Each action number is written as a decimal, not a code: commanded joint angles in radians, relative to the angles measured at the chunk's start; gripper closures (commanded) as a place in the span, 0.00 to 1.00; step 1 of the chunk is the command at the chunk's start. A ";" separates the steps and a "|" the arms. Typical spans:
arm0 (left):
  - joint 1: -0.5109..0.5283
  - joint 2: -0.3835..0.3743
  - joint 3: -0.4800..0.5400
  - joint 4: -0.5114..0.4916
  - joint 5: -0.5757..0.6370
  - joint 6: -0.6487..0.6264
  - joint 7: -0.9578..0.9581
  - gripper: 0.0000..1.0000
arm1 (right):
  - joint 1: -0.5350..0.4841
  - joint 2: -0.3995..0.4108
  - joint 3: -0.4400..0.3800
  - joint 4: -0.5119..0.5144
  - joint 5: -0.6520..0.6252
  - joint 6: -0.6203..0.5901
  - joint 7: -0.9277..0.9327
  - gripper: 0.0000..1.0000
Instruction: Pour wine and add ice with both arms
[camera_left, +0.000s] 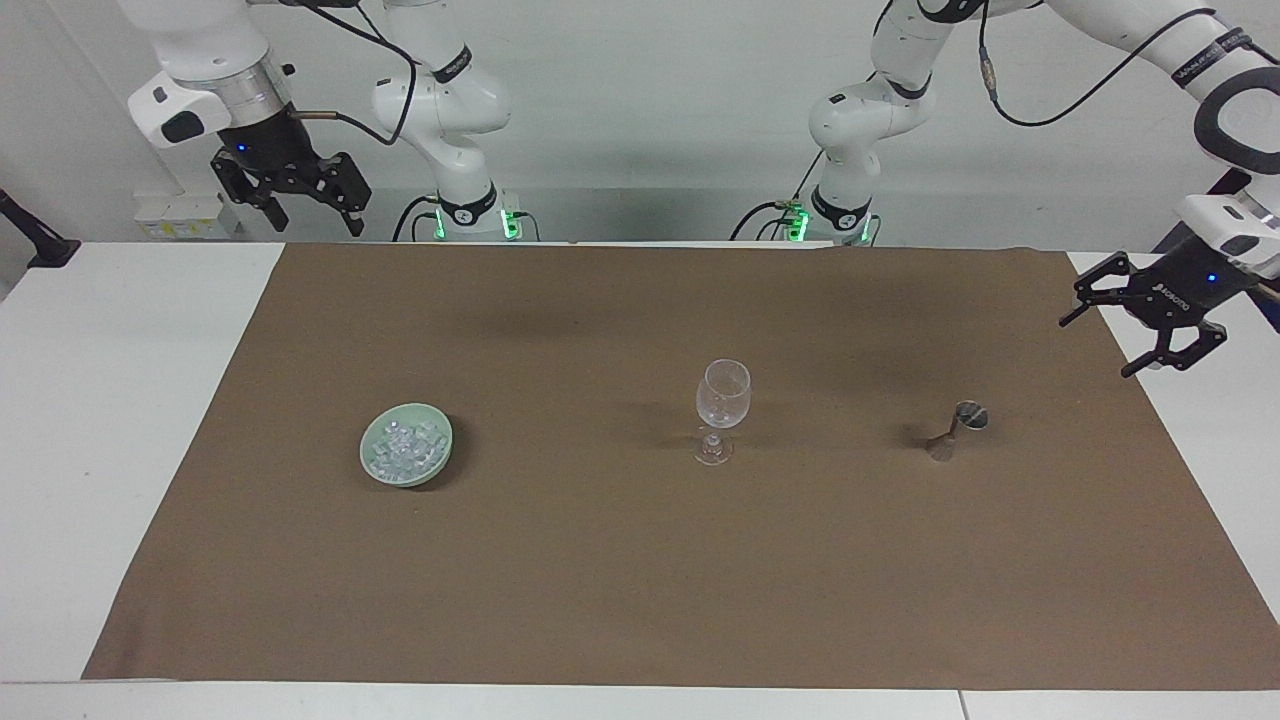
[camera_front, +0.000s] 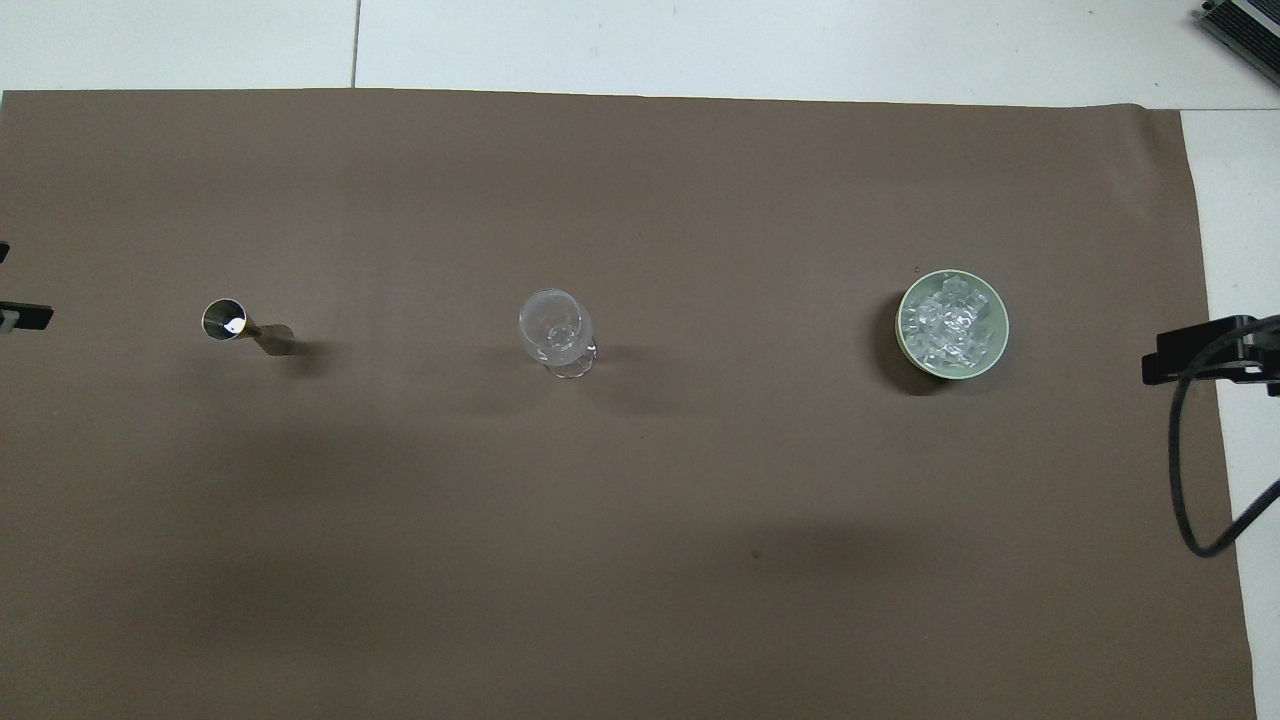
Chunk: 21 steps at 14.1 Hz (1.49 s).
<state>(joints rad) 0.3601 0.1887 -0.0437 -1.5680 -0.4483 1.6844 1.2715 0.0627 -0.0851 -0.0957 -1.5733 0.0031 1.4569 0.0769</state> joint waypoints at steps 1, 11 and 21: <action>0.043 0.021 -0.008 -0.014 -0.096 -0.012 0.204 0.00 | -0.015 -0.016 0.008 -0.014 0.026 0.014 -0.014 0.00; 0.175 0.291 -0.015 -0.011 -0.397 -0.193 0.732 0.00 | -0.015 -0.016 0.008 -0.014 0.026 0.014 -0.014 0.00; 0.221 0.543 -0.068 -0.004 -0.656 -0.273 0.950 0.00 | -0.015 -0.016 0.008 -0.014 0.026 0.014 -0.014 0.00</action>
<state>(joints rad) 0.5644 0.7053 -0.0888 -1.5881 -1.0626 1.4374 2.1970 0.0627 -0.0851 -0.0957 -1.5733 0.0031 1.4569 0.0769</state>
